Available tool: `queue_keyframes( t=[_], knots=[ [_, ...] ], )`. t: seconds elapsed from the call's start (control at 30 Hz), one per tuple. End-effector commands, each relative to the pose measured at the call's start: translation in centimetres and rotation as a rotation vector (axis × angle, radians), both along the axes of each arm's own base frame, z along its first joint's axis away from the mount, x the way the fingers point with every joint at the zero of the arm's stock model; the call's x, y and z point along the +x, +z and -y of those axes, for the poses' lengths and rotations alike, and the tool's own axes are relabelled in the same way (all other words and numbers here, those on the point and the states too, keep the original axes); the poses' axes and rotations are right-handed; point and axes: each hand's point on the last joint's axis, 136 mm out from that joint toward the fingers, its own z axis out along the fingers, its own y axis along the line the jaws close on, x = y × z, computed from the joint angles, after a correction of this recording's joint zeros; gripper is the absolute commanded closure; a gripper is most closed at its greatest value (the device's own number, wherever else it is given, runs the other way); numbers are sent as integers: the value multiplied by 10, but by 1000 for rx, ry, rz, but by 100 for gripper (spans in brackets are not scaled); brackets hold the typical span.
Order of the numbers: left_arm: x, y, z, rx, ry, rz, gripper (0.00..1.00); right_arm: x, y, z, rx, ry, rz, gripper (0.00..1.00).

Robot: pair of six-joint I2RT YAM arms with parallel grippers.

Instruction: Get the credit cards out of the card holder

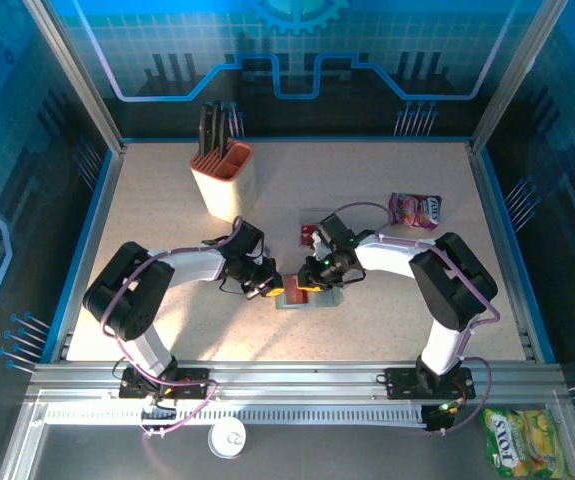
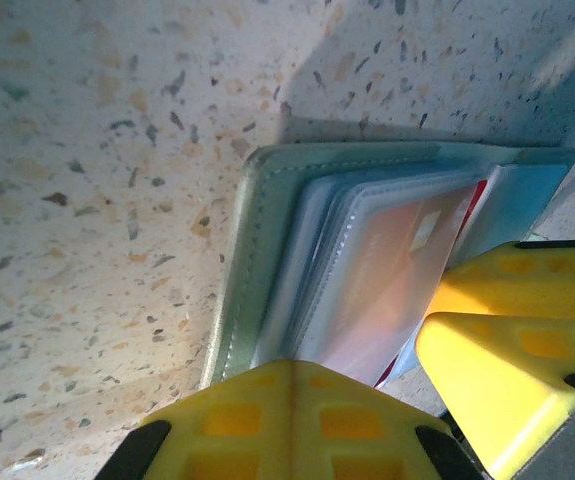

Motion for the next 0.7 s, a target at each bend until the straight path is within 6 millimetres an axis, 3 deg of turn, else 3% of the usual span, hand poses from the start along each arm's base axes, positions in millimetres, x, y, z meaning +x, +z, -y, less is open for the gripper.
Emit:
queue_keyframes(
  t=[0.0,0.67],
  knots=[
    [-7,-11,-10,47,-6,-36,99,-3,1,7,-63,16,12,74],
    [5,22,6,-17,-25,27,99,-2,21,4,-5,-6,38,73]
  ],
)
